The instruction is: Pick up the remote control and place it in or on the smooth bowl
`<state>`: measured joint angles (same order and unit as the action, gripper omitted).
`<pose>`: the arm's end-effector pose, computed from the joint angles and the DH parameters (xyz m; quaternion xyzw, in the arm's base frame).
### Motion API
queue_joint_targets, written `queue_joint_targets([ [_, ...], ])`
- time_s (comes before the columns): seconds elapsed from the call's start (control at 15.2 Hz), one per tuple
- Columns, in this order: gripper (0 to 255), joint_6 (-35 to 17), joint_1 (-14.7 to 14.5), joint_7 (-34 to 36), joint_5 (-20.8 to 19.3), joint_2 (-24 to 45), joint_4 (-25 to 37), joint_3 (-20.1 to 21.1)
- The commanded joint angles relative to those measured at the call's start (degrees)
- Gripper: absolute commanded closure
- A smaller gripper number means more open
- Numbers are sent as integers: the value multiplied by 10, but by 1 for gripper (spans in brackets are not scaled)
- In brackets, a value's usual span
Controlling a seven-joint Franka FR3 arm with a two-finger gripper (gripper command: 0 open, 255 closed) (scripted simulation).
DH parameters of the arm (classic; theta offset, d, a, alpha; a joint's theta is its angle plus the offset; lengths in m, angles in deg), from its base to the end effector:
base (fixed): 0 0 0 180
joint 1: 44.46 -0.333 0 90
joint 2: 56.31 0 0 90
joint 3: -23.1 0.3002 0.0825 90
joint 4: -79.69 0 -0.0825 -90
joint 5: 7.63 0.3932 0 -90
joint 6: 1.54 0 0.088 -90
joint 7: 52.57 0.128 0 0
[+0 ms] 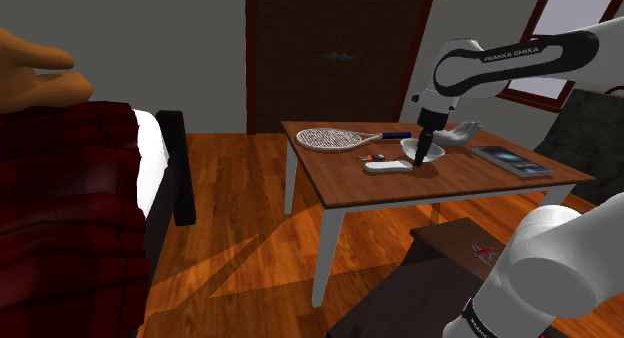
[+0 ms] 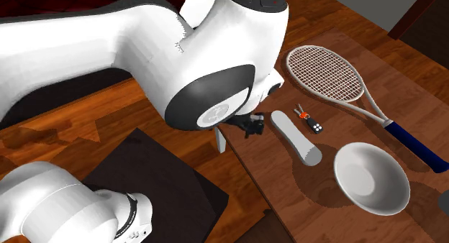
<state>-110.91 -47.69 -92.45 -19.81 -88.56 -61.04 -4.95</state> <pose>0.3625 -0.1876 0.4296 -0.9788 -0.2024 -0.0011 0.0308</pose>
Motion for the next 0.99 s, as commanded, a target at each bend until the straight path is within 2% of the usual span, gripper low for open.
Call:
queue_joint_targets([
  [0.0, 0, -28, -12, -67, -7, 41, 18, -35],
  [0.26, 0, -77, -46, -194, 5, 129, 63, -99],
  [0.46, 0, -110, -73, -299, 41, 207, 106, -144],
  [0.73, 0, -142, -92, -456, 128, 327, 174, -184],
  [0.92, 0, -150, -74, -571, 205, 420, 234, -179],
])
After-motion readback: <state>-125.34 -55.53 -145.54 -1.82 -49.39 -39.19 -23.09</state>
